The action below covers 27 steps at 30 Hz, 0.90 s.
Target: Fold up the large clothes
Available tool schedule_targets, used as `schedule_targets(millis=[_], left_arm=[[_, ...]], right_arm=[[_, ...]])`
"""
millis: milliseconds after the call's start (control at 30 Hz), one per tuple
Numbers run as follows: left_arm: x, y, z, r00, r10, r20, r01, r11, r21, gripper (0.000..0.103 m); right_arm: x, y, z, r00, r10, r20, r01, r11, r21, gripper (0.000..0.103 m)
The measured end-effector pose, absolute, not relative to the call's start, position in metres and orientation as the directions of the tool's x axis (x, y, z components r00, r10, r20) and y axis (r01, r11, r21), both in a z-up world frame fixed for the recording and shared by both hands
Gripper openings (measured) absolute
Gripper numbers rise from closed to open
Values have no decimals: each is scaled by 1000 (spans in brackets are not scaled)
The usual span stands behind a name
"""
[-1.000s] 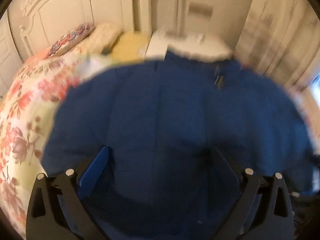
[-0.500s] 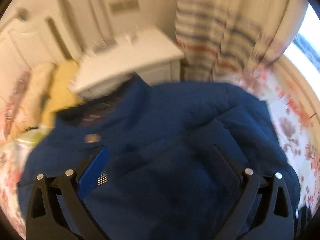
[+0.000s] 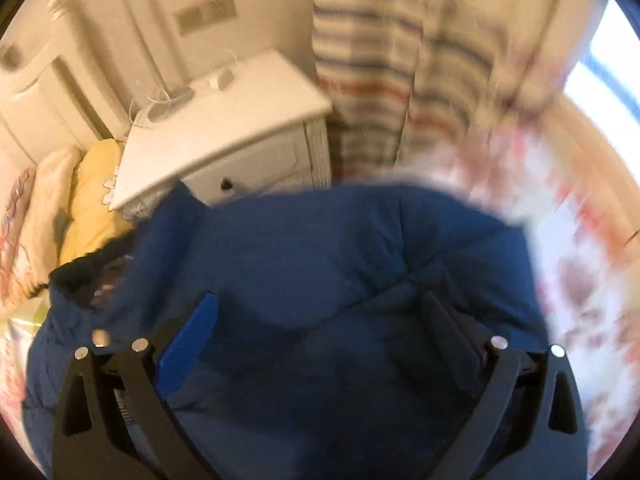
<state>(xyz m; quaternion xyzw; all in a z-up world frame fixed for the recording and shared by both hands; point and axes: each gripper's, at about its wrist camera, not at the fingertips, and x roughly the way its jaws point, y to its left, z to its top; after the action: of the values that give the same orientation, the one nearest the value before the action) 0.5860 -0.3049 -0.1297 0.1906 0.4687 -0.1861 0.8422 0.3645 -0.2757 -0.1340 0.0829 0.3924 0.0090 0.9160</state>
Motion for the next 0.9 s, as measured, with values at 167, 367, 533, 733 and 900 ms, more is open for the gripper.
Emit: schedule_targets(millis=[167, 367, 533, 733, 900], left_arm=[[572, -282, -113, 545, -175, -820, 453, 884, 112, 97], [542, -159, -64, 697, -76, -713, 322, 922, 217, 101], [560, 15, -81, 575, -9, -818, -8, 1000, -17, 99], [537, 39, -119, 624, 61, -779, -9, 997, 71, 101], [536, 19, -121, 647, 170, -743, -34, 980, 195, 101]], right_arm=[[365, -277, -135, 688, 86, -721, 50, 985, 165, 88], [364, -279, -134, 690, 86, -719, 51, 985, 167, 88], [363, -276, -134, 688, 80, -722, 51, 986, 158, 88], [358, -269, -129, 714, 39, -699, 53, 993, 110, 89], [336, -246, -90, 834, -5, -551, 35, 998, 44, 89]])
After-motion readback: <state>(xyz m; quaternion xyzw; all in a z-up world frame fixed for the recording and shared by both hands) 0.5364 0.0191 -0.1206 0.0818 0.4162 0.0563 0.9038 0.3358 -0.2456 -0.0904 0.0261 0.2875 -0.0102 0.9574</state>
